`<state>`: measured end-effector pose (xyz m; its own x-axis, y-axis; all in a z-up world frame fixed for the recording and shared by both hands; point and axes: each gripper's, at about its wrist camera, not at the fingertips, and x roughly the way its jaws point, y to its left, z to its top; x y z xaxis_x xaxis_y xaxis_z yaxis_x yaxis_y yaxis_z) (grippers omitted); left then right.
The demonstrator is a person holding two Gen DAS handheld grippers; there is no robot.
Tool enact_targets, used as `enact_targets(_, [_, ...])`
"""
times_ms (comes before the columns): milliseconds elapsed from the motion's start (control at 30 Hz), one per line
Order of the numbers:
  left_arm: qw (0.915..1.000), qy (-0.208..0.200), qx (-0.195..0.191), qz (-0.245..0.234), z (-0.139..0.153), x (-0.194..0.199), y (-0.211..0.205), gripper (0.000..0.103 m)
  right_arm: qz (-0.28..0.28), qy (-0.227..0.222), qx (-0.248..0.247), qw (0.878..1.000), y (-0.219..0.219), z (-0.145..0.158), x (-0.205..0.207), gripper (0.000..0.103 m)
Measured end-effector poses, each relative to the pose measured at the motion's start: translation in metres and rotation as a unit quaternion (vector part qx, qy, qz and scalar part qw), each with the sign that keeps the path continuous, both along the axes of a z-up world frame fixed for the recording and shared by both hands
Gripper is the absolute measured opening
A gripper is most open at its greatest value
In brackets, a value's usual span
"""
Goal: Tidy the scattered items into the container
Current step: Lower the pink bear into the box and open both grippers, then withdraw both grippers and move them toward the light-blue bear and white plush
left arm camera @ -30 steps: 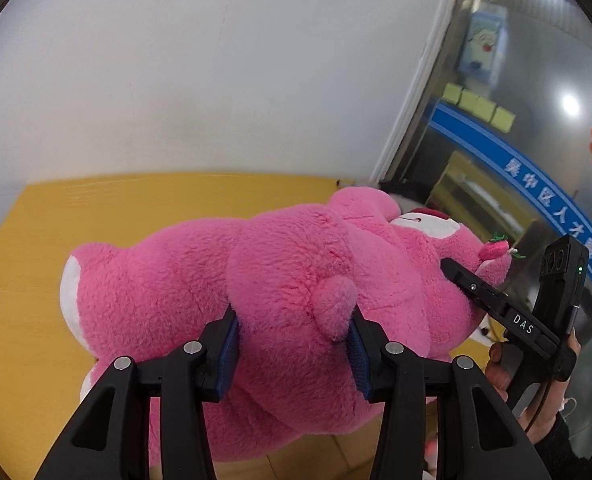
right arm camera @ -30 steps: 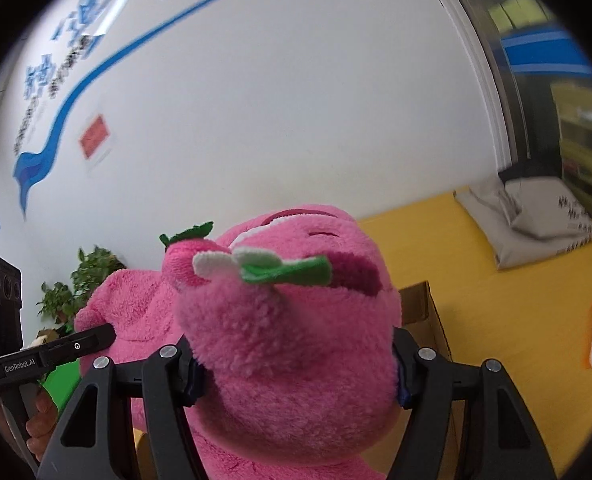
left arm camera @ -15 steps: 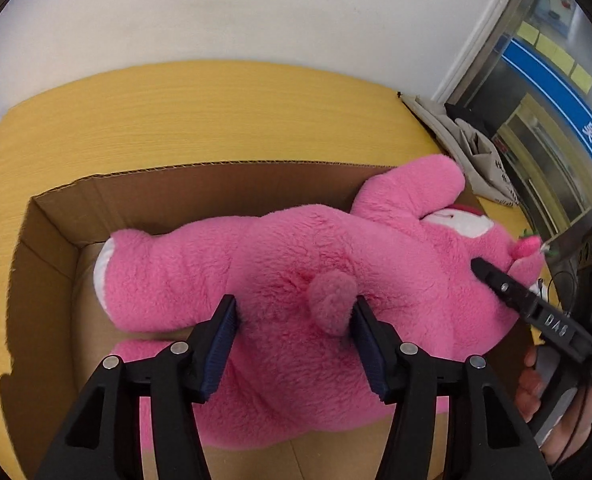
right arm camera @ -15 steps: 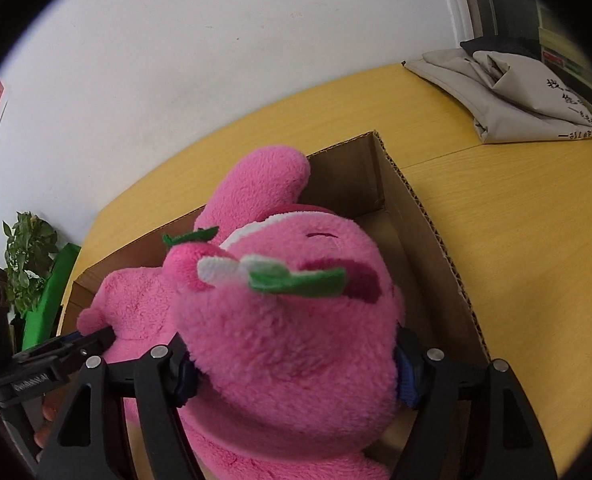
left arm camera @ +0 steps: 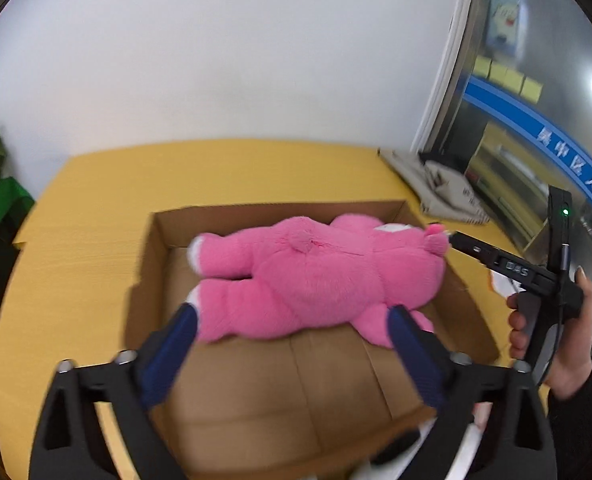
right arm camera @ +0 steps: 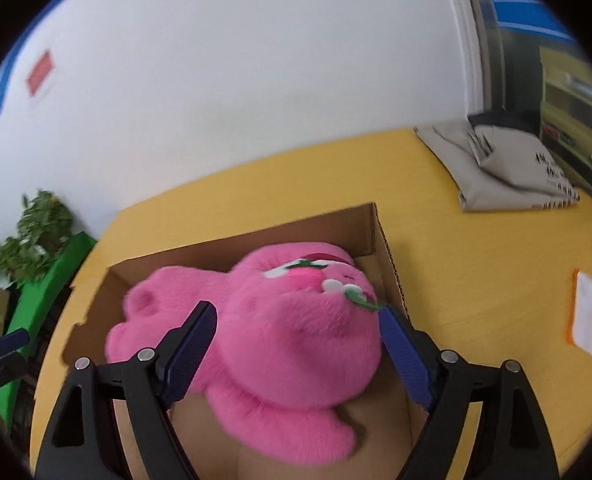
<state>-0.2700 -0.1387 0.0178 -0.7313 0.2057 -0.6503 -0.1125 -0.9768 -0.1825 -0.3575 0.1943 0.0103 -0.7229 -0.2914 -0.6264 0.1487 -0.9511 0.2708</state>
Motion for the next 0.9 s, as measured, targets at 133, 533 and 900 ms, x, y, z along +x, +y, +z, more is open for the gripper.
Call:
enact_targets(133, [0.9991,0.03,-0.006,0.029,0.005,0.063,-0.006,0.103,0.035,0.03,-0.009,0.999,0.008,0.025,0.07,0.085])
enact_targets(533, [0.9975,0.025,-0.038,0.054,-0.024,0.176,0.007,0.103,0.054,0.07,0.018,0.996,0.002,0.029,0.229,0.085])
enact_targets(900, [0.9979,-0.01,-0.01,0.063,-0.058,0.201,0.024,0.103,0.066,0.022,0.022,0.997,0.01,-0.012,0.278,0.085])
